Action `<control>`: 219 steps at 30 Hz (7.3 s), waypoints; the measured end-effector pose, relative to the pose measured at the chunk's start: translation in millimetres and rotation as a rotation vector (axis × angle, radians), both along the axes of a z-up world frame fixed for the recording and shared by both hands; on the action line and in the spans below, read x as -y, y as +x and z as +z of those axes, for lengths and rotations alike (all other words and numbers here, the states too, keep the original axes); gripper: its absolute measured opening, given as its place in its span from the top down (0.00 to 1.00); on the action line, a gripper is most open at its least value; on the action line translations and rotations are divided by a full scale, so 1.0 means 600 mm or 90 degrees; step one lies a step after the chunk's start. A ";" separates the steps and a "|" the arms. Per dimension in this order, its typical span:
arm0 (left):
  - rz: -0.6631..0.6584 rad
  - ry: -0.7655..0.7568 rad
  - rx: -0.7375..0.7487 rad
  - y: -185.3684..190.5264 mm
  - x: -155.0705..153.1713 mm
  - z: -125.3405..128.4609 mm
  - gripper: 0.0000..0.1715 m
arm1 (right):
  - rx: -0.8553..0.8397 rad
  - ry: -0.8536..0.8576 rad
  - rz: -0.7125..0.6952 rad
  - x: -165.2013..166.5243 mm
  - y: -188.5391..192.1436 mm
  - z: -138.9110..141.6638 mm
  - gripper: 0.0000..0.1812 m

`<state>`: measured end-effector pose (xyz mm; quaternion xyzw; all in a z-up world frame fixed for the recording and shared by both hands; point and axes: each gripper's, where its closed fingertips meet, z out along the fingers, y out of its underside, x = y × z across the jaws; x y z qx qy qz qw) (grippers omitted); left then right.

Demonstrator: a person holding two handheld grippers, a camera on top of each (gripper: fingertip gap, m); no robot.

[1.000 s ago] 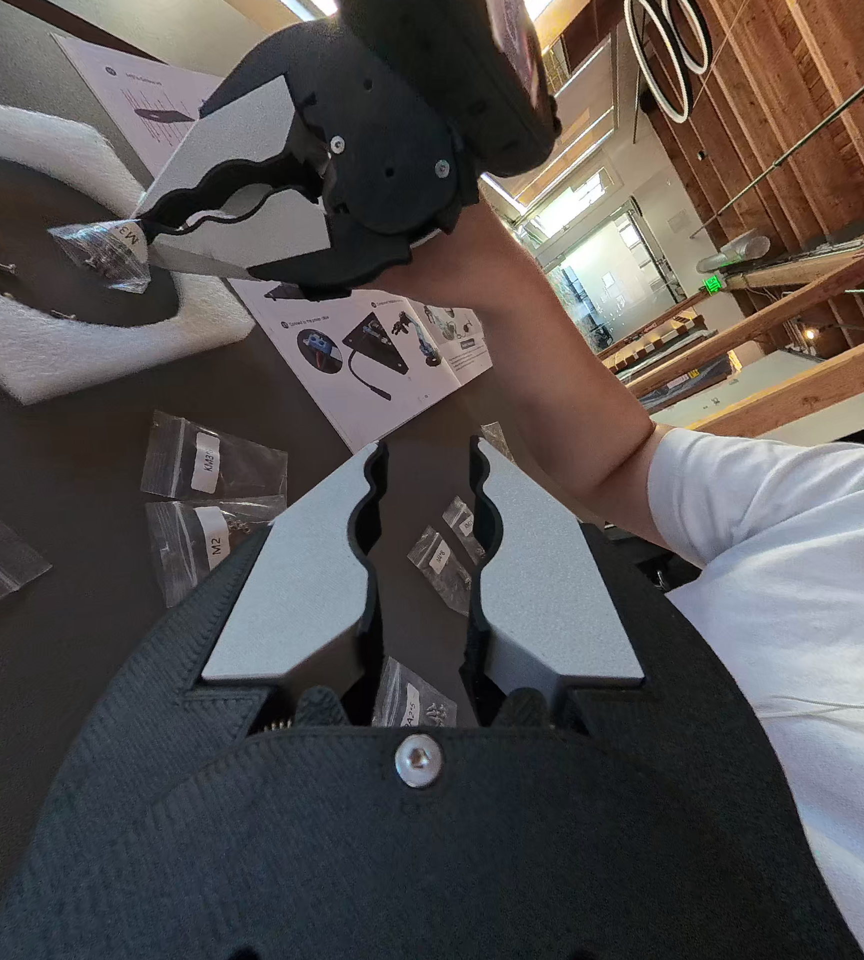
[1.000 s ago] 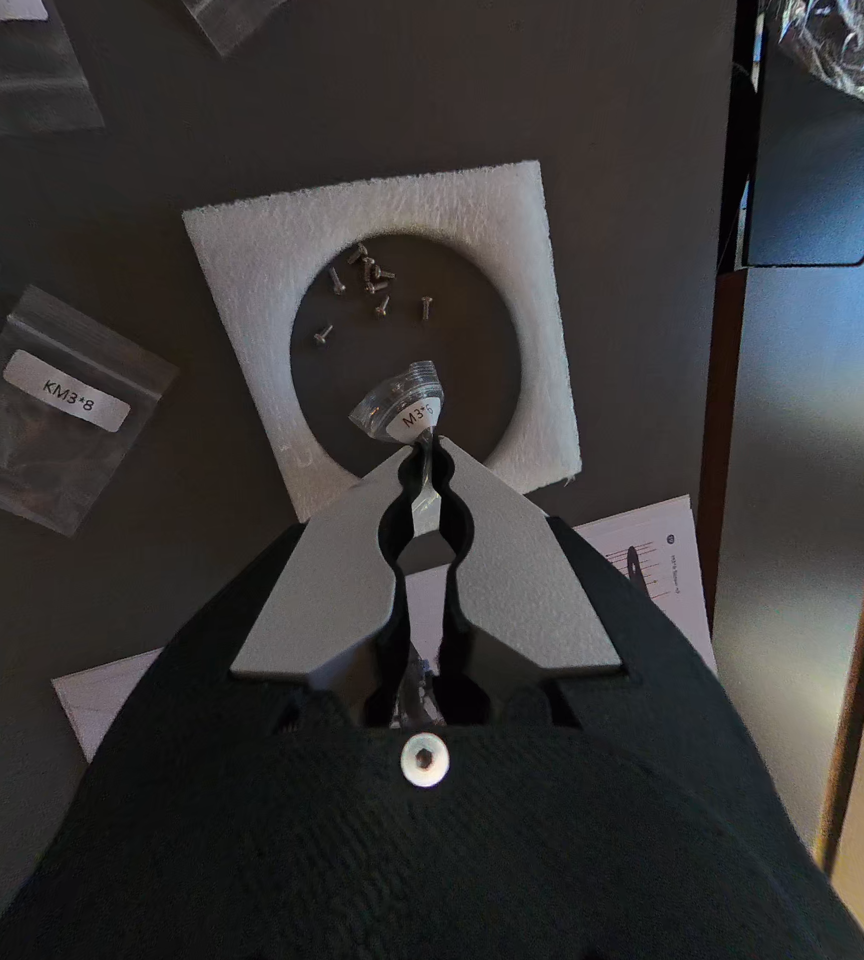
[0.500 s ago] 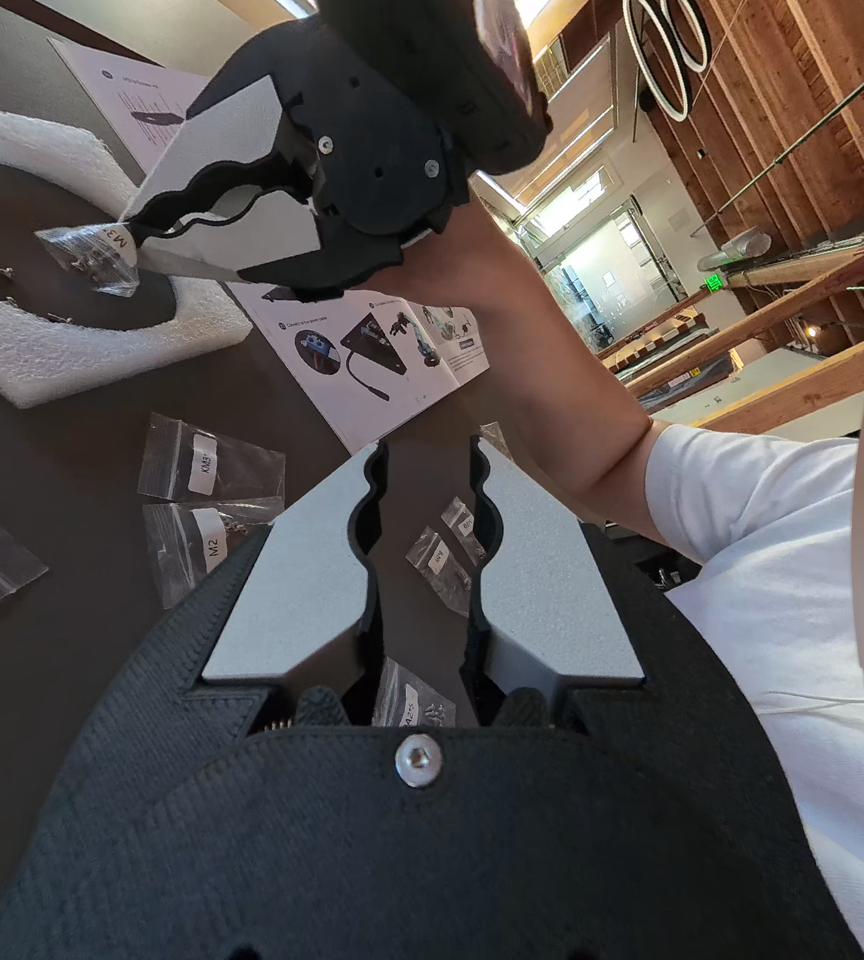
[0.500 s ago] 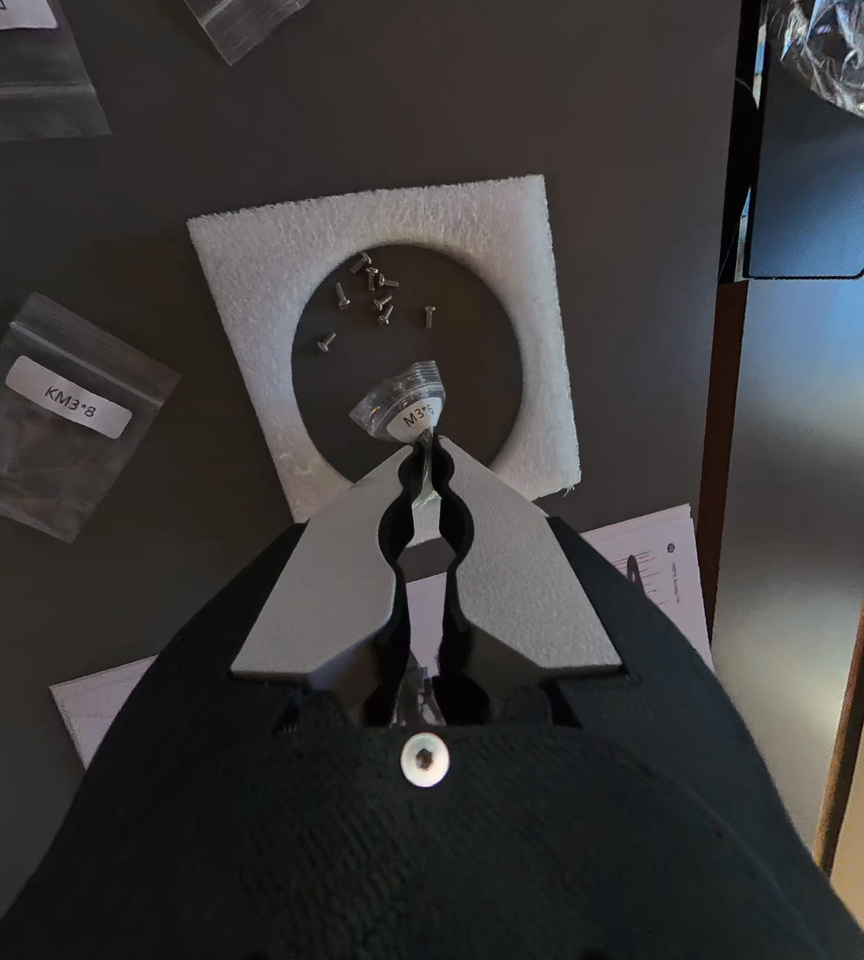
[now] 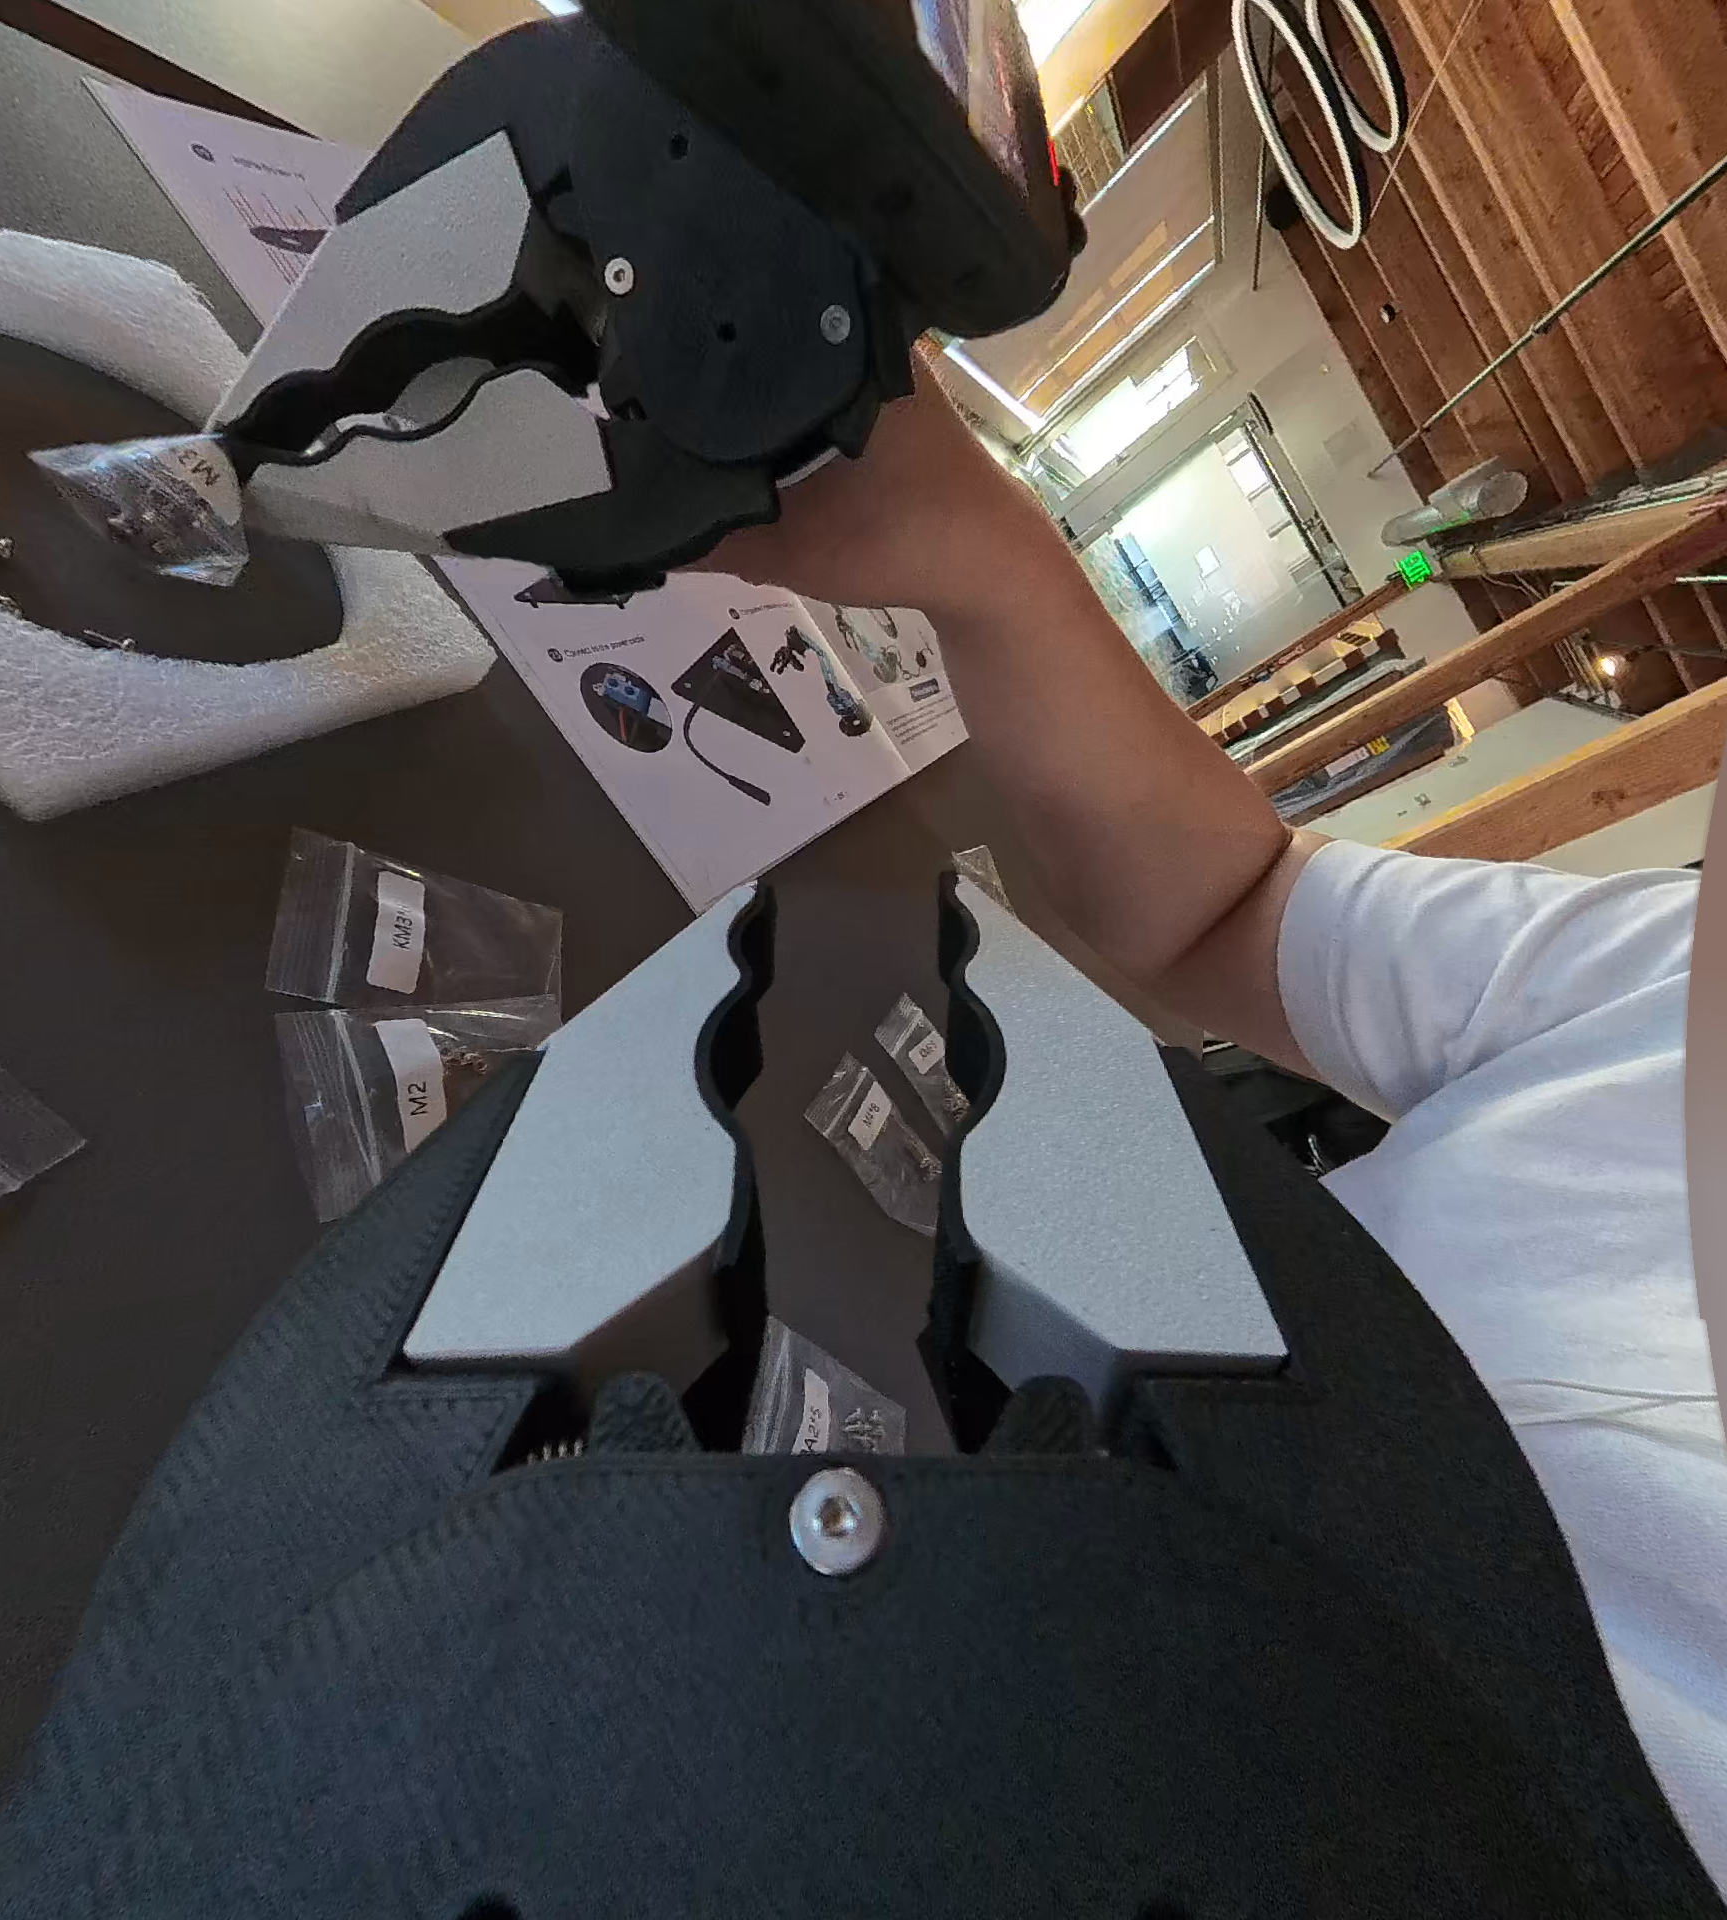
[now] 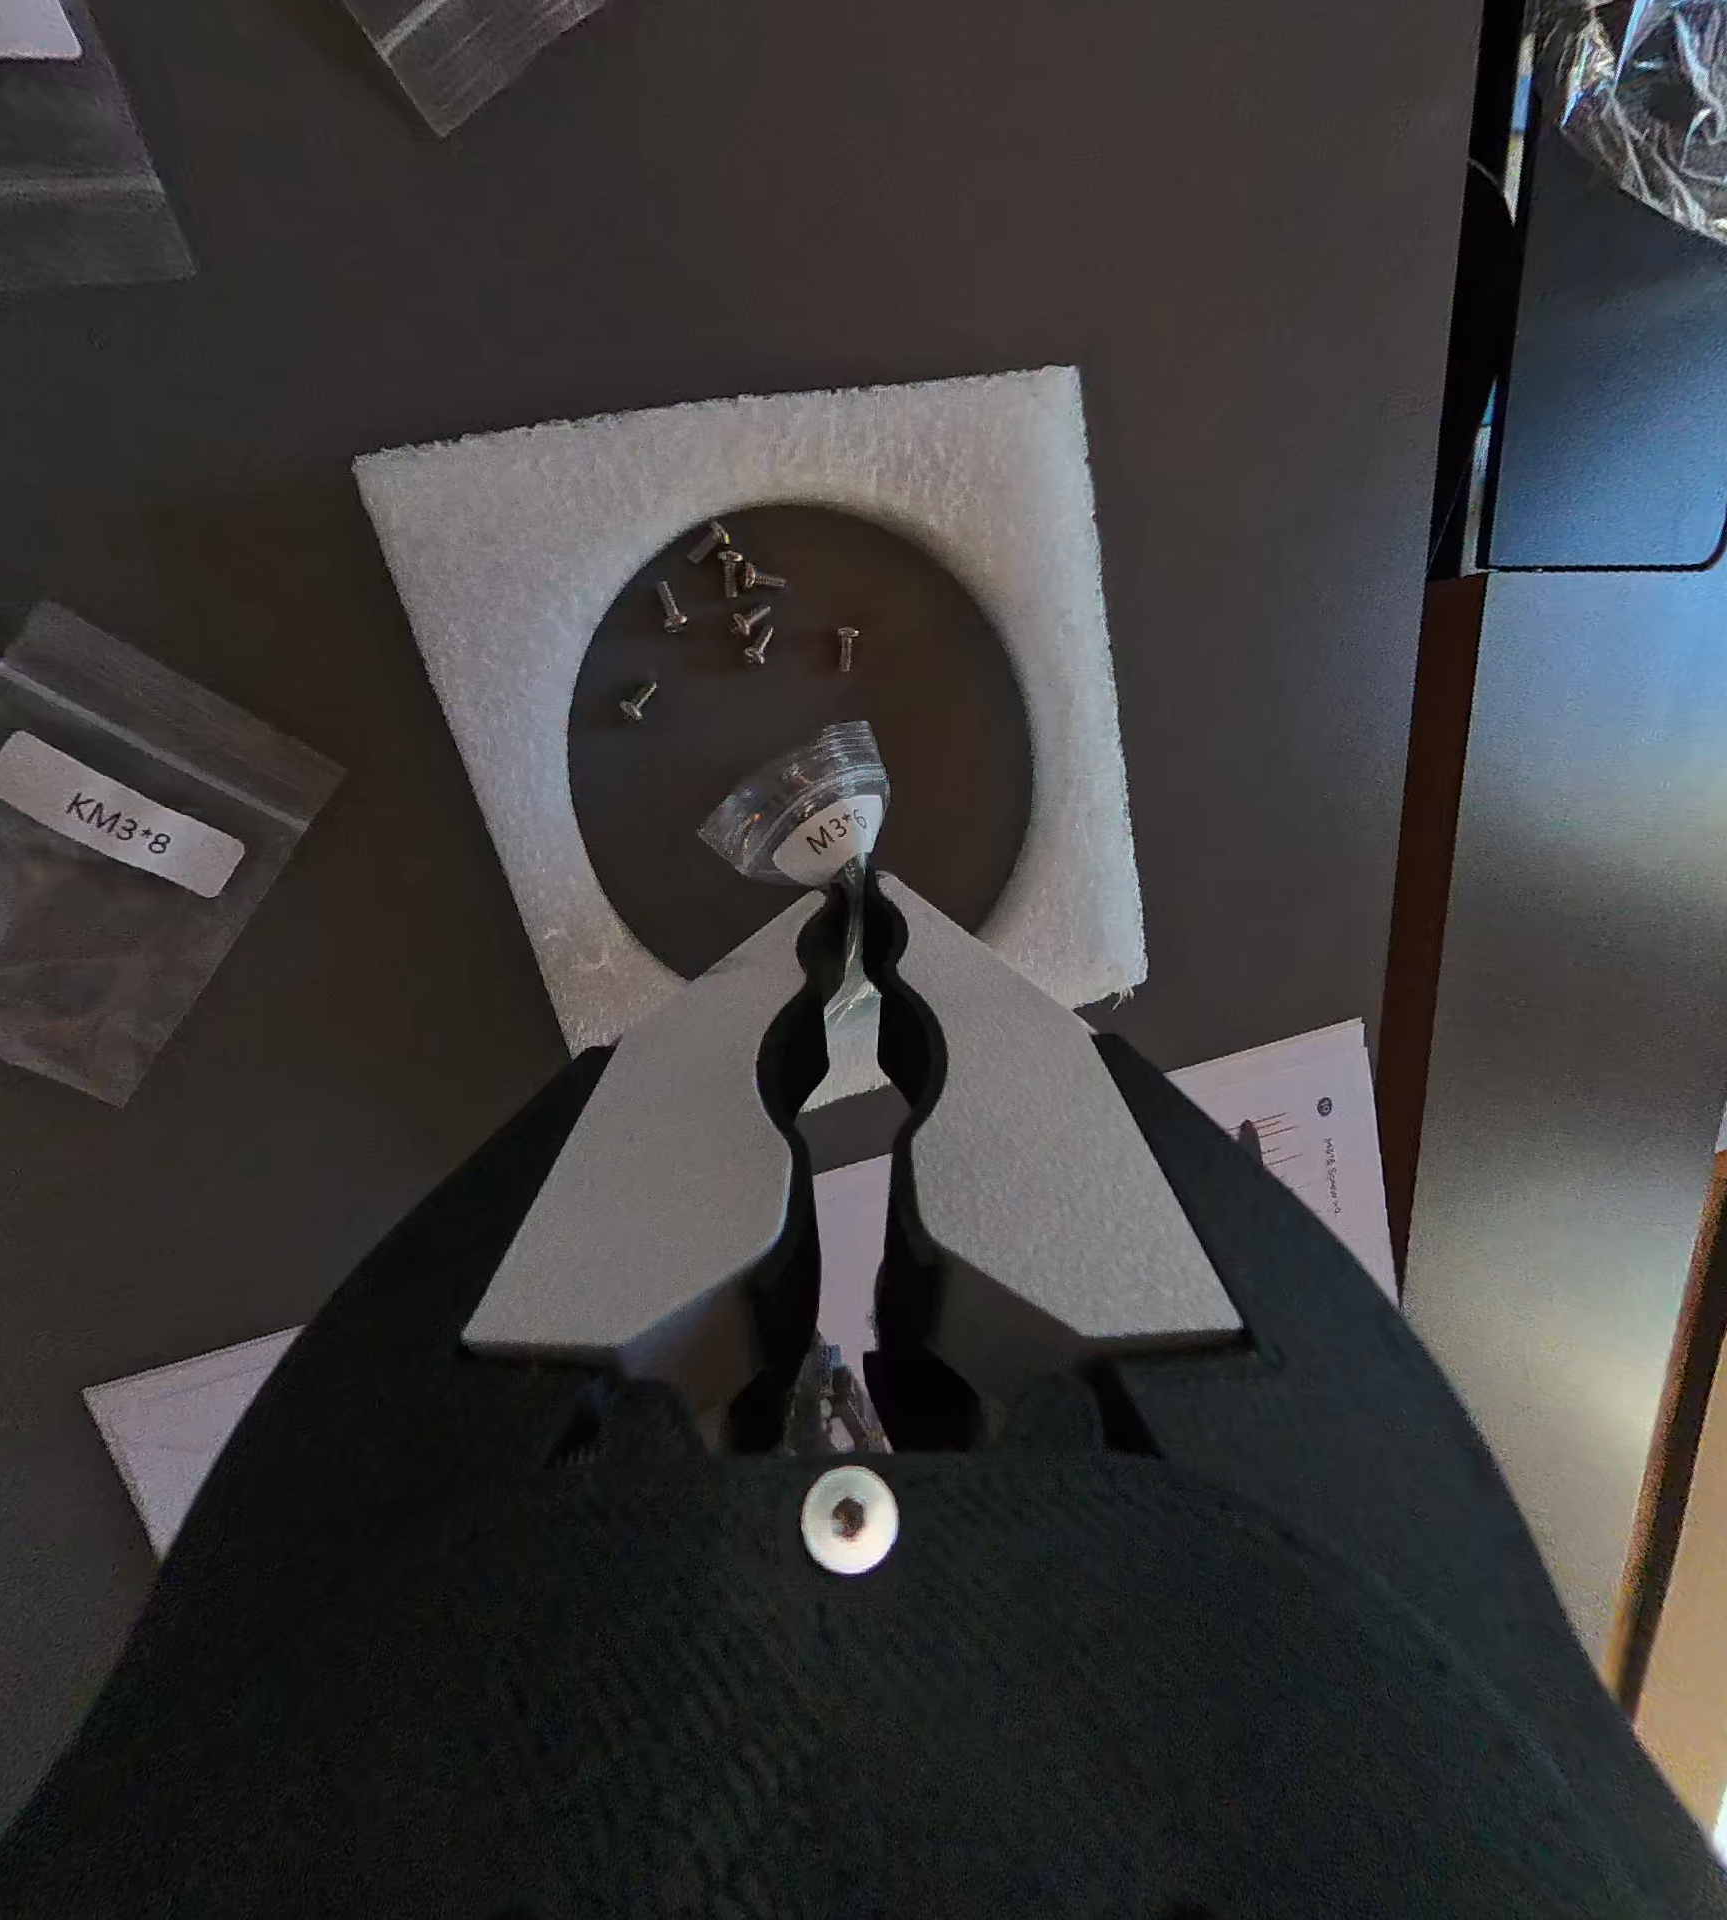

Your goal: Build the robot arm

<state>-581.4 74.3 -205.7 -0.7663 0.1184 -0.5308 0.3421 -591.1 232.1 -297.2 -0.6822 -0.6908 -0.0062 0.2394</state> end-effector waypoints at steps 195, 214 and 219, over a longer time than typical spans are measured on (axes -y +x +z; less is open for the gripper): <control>-0.383 0.135 -0.174 0.534 0.128 0.199 1.00 | -0.868 -0.347 0.023 0.365 0.563 0.382 0.87; -0.403 0.188 -0.195 0.563 0.153 0.210 0.98 | -0.800 -0.382 0.053 0.407 0.562 0.378 1.00; -0.422 0.208 -0.199 0.576 0.160 0.207 1.00 | -0.806 -0.395 0.036 0.410 0.576 0.374 1.00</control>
